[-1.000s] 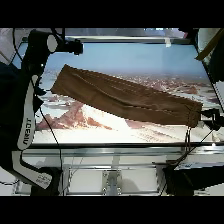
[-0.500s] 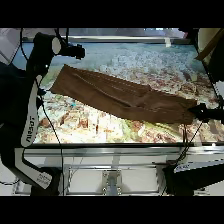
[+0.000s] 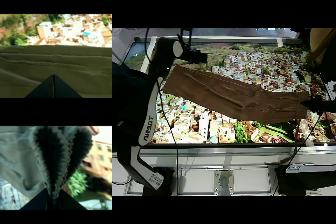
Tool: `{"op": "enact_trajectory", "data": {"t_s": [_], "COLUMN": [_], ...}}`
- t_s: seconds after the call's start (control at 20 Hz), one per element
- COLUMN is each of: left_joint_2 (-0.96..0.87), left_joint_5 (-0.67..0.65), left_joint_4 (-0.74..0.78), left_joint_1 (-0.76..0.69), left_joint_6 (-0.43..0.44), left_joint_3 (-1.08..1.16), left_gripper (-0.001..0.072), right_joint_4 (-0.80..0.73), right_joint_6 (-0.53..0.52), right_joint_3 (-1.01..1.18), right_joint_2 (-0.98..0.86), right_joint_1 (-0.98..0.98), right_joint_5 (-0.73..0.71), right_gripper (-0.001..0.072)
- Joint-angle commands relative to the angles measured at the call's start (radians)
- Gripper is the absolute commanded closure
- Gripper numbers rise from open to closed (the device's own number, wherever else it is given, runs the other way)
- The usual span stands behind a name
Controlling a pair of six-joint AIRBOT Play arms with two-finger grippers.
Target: Fold the clothes and pants, and hang the long-sleeved shirts on hangers.
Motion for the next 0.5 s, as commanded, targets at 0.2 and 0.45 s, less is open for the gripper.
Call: {"op": "enact_trajectory", "data": {"t_s": [0.2, 0.45], "left_joint_2": [-0.187, -0.311], "left_joint_5": [0.02, 0.151], "left_joint_4": [-0.221, -0.249], "left_joint_1": [-0.245, -0.414], "left_joint_6": [0.121, 0.142], "left_joint_3": [0.0, 0.0], "left_gripper": [0.0692, 0.0693], "right_joint_4": [0.11, 0.025], "right_joint_6": [0.179, 0.269], "right_joint_3": [0.129, 0.134], "right_joint_2": [0.241, 0.25], "right_joint_1": [0.062, 0.283], "right_joint_5": [0.066, -0.024], "right_gripper": [0.0683, 0.0684]}}
